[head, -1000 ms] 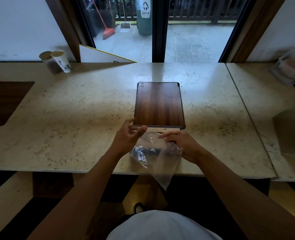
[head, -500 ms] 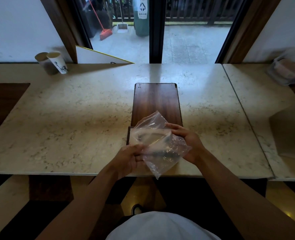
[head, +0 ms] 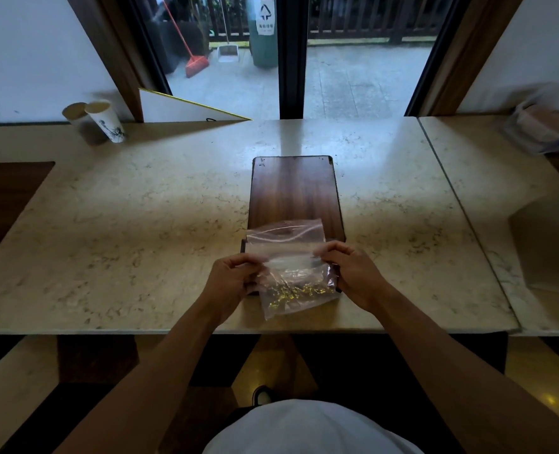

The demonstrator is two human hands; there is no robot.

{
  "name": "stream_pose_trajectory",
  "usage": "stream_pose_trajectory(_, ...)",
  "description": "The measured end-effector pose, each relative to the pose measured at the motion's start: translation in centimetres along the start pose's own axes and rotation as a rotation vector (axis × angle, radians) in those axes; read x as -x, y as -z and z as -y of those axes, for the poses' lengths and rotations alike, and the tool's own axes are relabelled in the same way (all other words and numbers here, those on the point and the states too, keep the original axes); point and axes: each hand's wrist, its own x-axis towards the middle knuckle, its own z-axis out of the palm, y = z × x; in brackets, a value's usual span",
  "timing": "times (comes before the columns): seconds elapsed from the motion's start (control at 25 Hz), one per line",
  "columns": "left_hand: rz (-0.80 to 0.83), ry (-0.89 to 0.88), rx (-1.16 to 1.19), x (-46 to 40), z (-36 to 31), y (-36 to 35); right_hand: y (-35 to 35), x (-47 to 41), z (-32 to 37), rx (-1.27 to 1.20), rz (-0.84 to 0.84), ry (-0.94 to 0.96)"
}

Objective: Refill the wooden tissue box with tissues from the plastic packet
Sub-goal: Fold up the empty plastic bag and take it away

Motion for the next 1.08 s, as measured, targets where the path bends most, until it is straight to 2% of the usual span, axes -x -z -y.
stream_pose_trajectory(0.24,-0.075,0.039,-0.126,-0.9,-0.8,-0.5,-0.1,-0.6,-1.0,0.047,-0.152,-0.03)
stream_pose_trajectory(0.4,0.01,-0.008,-0.094,-1.1,-0.7,-1.1,0.7,-0.5,-1.7,0.044,-0.151,-0.02)
stream_pose_trajectory(0.56,0.069,0.055,-0.059,-2.2,-0.1,-2.7,2.5,0.6,-2.6,0.013,-0.192,0.031)
stream_pose_trajectory(0.68,0.206,0.245,0.048,-3.9,0.9,-4.3,4.3,1.8,-3.1,-0.039,-0.307,0.11)
stream_pose_trajectory(0.76,0.328,0.358,-0.043,-4.9,1.9,-6.4,6.1,3.1,-3.8,-0.051,-0.418,0.156)
stream_pose_trajectory(0.84,0.414,0.435,-0.245,-5.6,3.2,-9.0,8.1,4.9,-4.9,-0.072,-0.537,0.177)
stream_pose_trajectory(0.92,0.453,0.452,-0.384,-5.9,4.5,-11.8,10.4,7.0,-6.2,-0.14,-0.642,0.199)
stream_pose_trajectory(1.08,0.488,0.409,-0.417,-5.3,6.3,-18.3,14.4,11.3,-8.1,-0.222,-0.804,0.182)
